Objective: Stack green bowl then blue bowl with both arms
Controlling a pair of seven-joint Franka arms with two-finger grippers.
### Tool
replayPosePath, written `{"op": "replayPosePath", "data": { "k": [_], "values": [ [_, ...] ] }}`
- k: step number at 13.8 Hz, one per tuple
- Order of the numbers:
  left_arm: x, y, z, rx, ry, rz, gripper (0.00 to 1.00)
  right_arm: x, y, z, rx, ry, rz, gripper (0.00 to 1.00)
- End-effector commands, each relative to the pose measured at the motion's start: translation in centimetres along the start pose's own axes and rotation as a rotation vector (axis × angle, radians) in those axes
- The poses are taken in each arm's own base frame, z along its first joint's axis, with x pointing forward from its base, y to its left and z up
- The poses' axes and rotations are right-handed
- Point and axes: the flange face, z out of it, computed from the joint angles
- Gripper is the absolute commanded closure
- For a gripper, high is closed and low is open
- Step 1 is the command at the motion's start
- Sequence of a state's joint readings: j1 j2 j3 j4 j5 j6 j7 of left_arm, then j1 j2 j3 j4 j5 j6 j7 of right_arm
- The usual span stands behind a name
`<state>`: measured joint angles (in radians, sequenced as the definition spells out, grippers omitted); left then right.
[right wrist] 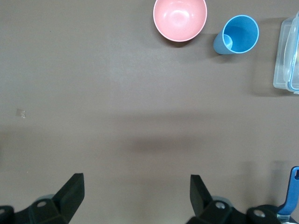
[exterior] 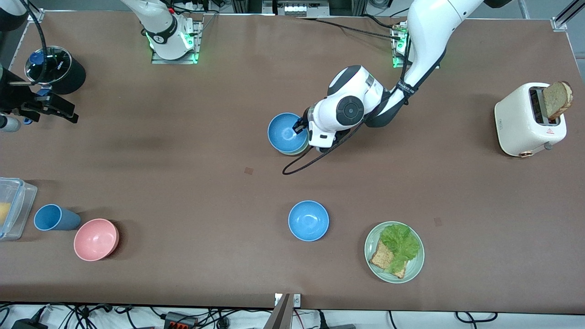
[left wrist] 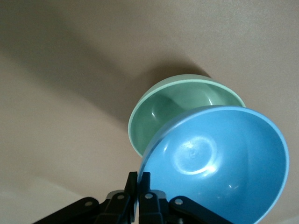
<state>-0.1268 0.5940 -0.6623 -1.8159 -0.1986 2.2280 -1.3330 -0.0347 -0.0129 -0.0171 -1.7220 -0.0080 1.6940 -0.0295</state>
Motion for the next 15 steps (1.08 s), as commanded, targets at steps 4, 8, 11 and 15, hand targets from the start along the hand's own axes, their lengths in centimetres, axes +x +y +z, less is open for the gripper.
{"op": "replayPosePath", "data": {
  "k": [4, 8, 11, 15],
  "values": [
    [0.4, -0.7, -0.6, -0.002, 0.051, 0.018, 1.0, -2.1, 0.2, -0.7, -0.013, 0.021, -0.004, 0.0],
    [0.5, -0.7, -0.1, 0.006, 0.053, 0.021, 1.0, -2.2, 0.1, -0.9, -0.013, 0.018, -0.007, 0.0],
    [0.5, -0.7, -0.1, 0.006, 0.053, 0.02, 0.95, -2.3, 0.2, -0.8, -0.011, 0.009, -0.003, 0.0],
    [0.7, -0.4, -1.3, -0.015, 0.056, -0.043, 0.78, -2.2, 0.2, -0.8, -0.012, 0.008, -0.008, 0.0]
  ]
}}
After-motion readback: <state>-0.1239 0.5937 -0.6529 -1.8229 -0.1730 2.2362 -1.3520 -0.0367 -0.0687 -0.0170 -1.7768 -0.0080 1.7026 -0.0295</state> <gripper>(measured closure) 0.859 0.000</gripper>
